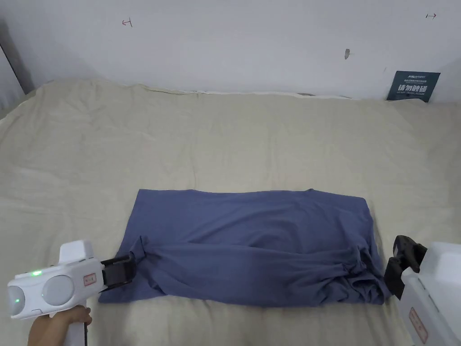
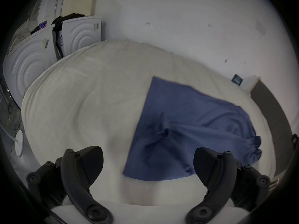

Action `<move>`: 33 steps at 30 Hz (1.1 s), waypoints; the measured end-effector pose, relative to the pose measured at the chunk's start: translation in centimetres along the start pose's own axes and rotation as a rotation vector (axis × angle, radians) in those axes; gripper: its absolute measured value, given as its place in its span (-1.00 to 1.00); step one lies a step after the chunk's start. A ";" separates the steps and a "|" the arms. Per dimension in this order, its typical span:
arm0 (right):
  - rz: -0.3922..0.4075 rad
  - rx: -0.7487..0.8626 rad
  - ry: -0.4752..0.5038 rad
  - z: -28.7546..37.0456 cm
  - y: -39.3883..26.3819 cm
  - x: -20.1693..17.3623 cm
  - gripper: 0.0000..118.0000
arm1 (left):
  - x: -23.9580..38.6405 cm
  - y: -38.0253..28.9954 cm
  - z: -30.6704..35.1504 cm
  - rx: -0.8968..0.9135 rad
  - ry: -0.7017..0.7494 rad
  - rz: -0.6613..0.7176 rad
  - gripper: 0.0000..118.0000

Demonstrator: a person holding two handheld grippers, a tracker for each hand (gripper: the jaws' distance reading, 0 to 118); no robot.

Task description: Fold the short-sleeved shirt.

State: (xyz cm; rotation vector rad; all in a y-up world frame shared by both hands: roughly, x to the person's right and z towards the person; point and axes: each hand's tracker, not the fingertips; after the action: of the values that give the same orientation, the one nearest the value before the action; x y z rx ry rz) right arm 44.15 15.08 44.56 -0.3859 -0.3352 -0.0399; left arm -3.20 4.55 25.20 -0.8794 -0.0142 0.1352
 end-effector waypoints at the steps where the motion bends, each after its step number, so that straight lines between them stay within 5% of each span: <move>1: -0.002 -0.007 0.000 -0.2 -0.1 0.0 -0.98 | 0.0 -0.3 -0.6 -0.023 0.019 -0.017 0.88; 4: -0.008 -0.032 -0.001 -1.0 -0.6 0.0 -0.98 | 0.3 -1.6 -2.6 -0.104 0.068 -0.076 0.60; 6: -0.006 -0.052 -0.004 -1.5 -0.8 0.0 -0.98 | 0.6 -2.5 -3.5 -0.125 0.068 -0.114 -0.08; 8: -0.005 -0.070 -0.002 -1.9 -1.1 0.0 -0.98 | 1.1 -3.1 -3.6 -0.123 0.071 -0.148 -0.22; 9: -0.002 -0.084 -0.005 -2.1 -1.2 0.1 -0.98 | 1.2 -3.2 -3.0 -0.068 0.079 -0.175 -0.75; 10: 0.000 -0.095 -0.005 -2.3 -1.3 0.1 -0.98 | 1.3 -3.2 -3.1 -0.064 0.064 -0.184 -0.90; 14: 0.000 -0.175 -0.017 -4.3 -2.2 0.8 -0.90 | 2.1 -2.3 -1.9 -0.054 0.002 -0.167 -0.90; 16: -0.011 -0.257 -0.007 -6.4 -2.9 1.4 -0.59 | 2.2 -1.7 -0.7 0.017 -0.016 -0.177 -0.90; 19: -0.018 -0.388 -0.010 -10.6 -4.6 1.7 0.32 | 1.6 -0.7 -0.5 0.053 -0.053 -0.155 -0.90; 21: -0.066 -0.467 -0.030 -13.4 -6.2 2.0 0.68 | 1.5 0.1 0.0 0.064 -0.071 -0.147 -0.90; 25: -0.081 -0.595 -0.078 -17.4 -9.3 2.2 0.58 | 1.5 0.7 -0.3 0.079 -0.057 -0.171 -0.90; 30: -0.093 -0.598 -0.044 -18.2 -10.3 1.5 -0.22 | 1.5 0.2 -0.2 0.053 -0.052 -0.171 -0.90; 32: -0.035 -0.591 -0.051 -17.2 -9.6 1.3 -0.75 | 1.4 -0.1 -0.5 0.045 -0.044 -0.170 -0.90; 33: -0.023 -0.571 -0.009 -16.6 -9.2 1.4 -0.75 | 1.2 -0.2 -0.5 0.043 -0.043 -0.166 -0.90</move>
State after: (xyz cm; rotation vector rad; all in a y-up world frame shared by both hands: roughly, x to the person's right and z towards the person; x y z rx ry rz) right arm 49.71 0.33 33.86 -0.9473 -0.3341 -0.1585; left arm -1.95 4.20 24.95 -0.8290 -0.1235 -0.0010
